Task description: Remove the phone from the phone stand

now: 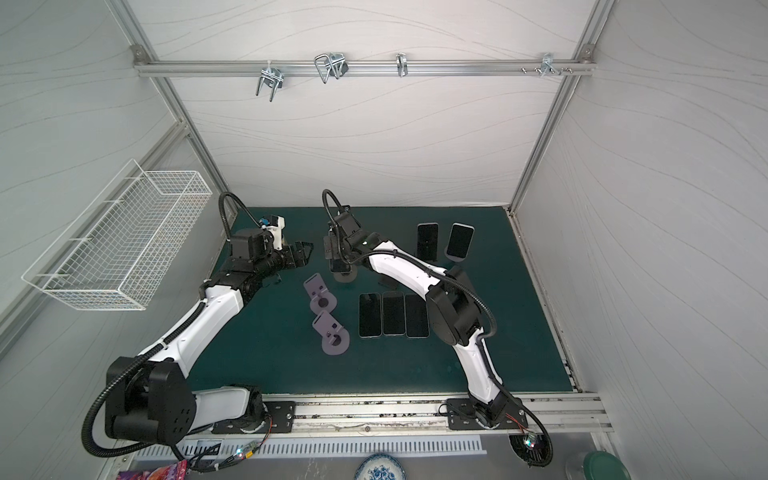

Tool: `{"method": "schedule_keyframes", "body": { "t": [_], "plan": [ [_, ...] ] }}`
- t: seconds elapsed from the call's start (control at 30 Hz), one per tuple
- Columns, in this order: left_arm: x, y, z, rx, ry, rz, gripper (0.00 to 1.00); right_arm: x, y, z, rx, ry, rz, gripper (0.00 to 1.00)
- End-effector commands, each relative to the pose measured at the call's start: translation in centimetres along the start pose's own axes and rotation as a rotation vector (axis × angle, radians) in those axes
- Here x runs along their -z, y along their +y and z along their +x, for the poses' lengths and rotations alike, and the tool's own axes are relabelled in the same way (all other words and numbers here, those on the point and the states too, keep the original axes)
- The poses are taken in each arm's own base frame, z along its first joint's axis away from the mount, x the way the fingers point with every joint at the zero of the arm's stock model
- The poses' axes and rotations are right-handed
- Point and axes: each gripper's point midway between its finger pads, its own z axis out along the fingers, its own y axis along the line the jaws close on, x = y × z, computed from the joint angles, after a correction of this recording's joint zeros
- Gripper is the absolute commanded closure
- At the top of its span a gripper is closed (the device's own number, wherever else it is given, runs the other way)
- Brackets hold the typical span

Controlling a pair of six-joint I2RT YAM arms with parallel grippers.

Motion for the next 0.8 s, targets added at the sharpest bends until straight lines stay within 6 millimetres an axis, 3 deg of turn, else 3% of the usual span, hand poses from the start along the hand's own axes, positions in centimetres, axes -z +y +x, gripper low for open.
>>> {"method": "schedule_keyframes", "body": {
  "t": [0.0,0.77],
  "plan": [
    [0.4,-1.0,-2.6,0.005,-0.056,0.04,0.11,-0.4,0.1,-0.4,0.018,-0.019,0.024,0.01],
    [0.1,0.3,-3.3,0.048,-0.074,0.045,0.12,-2.7,0.8,-0.6,0.036,-0.014,0.035,0.01]
  ]
}}
